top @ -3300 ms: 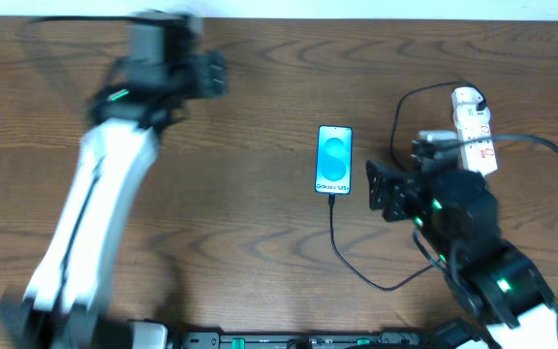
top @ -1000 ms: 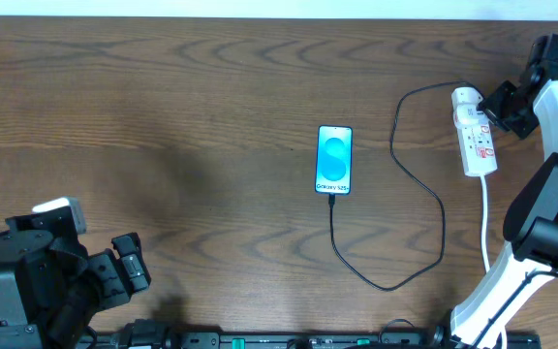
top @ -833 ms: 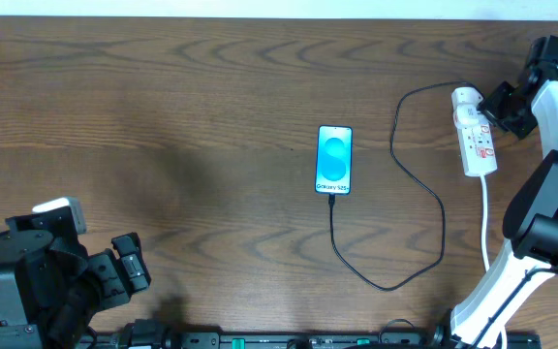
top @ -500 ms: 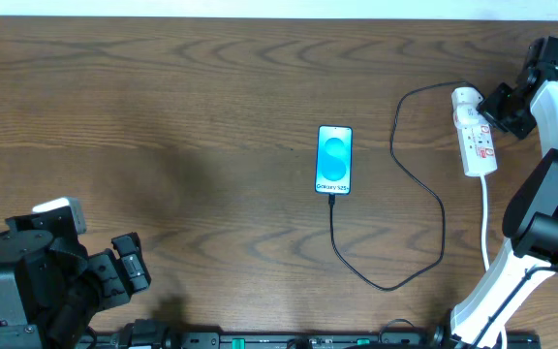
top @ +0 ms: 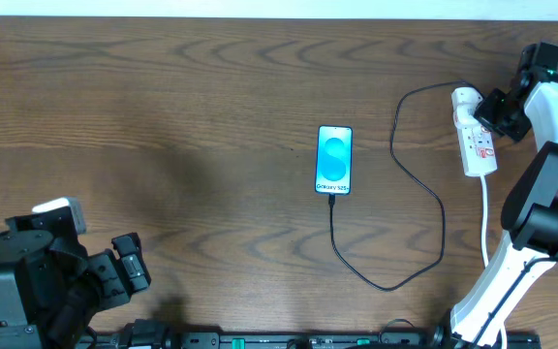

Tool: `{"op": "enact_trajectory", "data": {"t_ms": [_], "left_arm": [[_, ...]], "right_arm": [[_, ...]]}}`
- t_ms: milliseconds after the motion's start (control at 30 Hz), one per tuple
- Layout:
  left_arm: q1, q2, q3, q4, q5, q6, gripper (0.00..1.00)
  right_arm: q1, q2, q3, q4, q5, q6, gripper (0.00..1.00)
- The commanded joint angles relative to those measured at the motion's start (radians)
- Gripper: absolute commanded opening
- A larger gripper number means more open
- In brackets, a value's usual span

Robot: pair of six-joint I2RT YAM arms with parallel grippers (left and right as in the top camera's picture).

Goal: Plug charger to phone and switch on socket
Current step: 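Move the right gripper over the power strip's orange switch, then press the orange switch on the power strip with the right gripper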

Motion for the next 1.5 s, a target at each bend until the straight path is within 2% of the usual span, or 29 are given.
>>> {"op": "enact_trajectory", "data": {"t_ms": [0,433,833,1467], "left_arm": [[0.003,-0.003,0.003,-0.001,-0.016,0.01,0.95],[0.003,-0.003,0.003,-0.001,-0.016,0.01,0.95],[0.003,-0.003,0.002,-0.001,-0.016,0.01,0.95],[0.003,-0.003,0.003,-0.001,-0.016,0.01,0.95]], "right_arm": [[0.005,0.008,0.016,0.002,-0.004,-0.018,0.01],[0.02,0.008,0.008,-0.027,-0.093,-0.043,0.01],[0.037,0.008,-0.048,0.088,-0.074,-0.077,0.01],[0.039,0.008,-0.048,0.009,-0.118,-0.081,0.01]]}}
